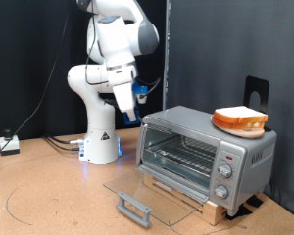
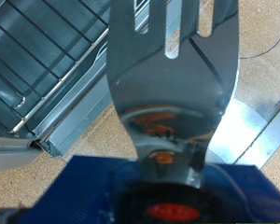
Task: Make a piece of toast with the oven
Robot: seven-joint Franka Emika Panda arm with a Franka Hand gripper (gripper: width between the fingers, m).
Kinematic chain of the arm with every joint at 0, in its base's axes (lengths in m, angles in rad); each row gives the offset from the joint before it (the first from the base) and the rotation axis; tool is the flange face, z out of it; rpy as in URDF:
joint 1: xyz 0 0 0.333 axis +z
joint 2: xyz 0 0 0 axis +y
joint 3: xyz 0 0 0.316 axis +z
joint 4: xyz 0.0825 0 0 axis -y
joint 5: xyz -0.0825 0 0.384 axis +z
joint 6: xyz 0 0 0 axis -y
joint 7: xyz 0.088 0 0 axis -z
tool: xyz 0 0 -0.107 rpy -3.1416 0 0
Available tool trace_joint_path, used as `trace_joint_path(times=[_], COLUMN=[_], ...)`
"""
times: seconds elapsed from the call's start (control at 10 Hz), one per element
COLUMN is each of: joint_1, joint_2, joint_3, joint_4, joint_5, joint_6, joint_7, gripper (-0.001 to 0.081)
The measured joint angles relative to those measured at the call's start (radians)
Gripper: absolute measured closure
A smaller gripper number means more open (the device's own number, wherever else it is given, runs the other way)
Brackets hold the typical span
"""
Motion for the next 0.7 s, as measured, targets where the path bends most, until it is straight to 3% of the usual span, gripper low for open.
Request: trace_joint_path(times=[0.4,0.7], joint_1=[0.001,0.023], joint_2=[0.007,0.056], joint_3=[0.024,0.044], joint_4=[0.019,0.044], joint_5=[-0.008,-0.003], joint_6=[0.033,0.059], joint_7=[-0.026,-0.079], gripper=[0.0349,0.0349])
